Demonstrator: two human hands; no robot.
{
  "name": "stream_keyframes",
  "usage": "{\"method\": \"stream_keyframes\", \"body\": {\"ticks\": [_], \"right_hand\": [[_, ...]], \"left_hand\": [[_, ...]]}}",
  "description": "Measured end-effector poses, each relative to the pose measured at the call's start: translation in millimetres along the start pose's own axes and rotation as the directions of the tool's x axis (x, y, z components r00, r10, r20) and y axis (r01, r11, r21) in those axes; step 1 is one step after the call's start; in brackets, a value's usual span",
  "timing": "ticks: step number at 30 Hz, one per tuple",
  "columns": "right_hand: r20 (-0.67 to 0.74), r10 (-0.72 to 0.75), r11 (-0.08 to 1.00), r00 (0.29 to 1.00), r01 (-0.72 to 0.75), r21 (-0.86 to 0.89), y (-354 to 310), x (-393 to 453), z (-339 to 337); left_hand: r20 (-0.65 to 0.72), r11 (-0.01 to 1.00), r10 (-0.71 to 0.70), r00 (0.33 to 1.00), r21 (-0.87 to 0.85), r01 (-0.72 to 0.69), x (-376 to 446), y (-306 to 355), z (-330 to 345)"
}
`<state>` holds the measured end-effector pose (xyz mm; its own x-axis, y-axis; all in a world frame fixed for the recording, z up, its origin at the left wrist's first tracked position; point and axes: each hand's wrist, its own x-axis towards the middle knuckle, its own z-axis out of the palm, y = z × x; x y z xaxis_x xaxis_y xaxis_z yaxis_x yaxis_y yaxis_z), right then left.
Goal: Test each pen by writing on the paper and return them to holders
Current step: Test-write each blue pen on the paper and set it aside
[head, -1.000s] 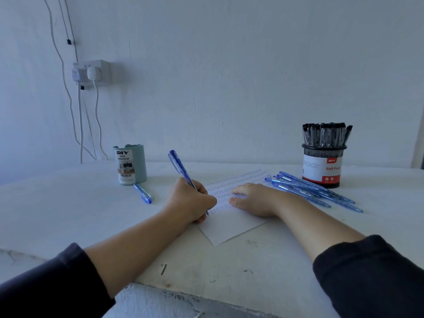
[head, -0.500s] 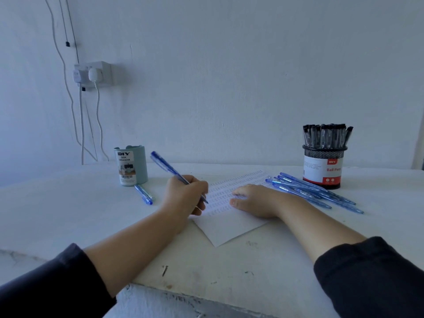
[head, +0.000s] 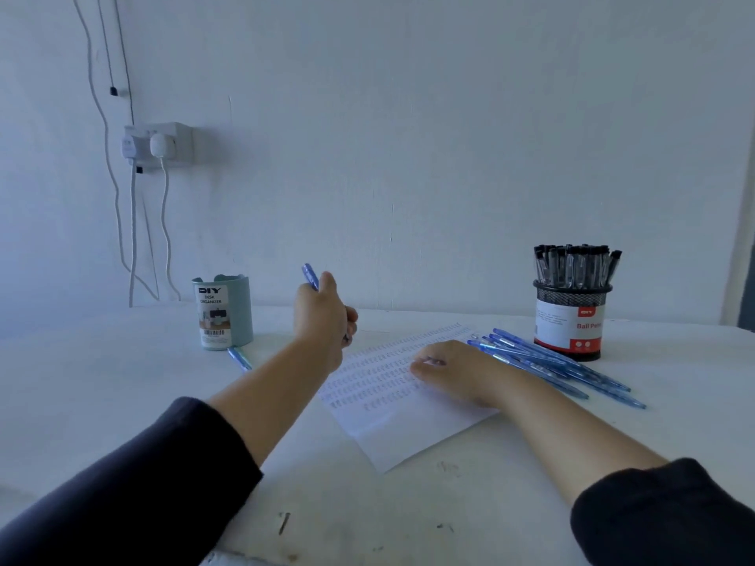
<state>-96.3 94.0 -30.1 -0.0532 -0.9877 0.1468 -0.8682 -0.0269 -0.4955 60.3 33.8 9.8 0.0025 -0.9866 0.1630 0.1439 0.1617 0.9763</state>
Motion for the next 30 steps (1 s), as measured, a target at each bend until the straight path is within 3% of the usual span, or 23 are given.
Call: {"method": "stream_keyframes", "body": {"ticks": [5, 12, 19, 30], "right_hand": [[0.007, 0.021, 1.000, 1.000, -0.021, 0.019, 2, -1, -2], [-0.037, 0.010, 1.000, 0.999, -0.010, 0.016, 3, 0, -4], [-0.037, 0.018, 0.999, 0.999, -0.017, 0.031, 1, -5, -5], [-0.091, 0.035, 0.997, 0.995, -0.029, 0.070, -4, -7, -5]], "left_hand": [[0.023, 0.993, -0.101, 0.995, 0.066, 0.099, -1, -21, -13], [0.066, 0.995, -0.027, 0.997, 0.101, 0.021, -5, -21, -14], [0.011, 0.987, -0.018, 1.000, 0.160, 0.016, -5, -19, -15], [-0.064, 0.993, 0.015, 0.998, 0.114, -0.008, 0, -22, -17]]}}
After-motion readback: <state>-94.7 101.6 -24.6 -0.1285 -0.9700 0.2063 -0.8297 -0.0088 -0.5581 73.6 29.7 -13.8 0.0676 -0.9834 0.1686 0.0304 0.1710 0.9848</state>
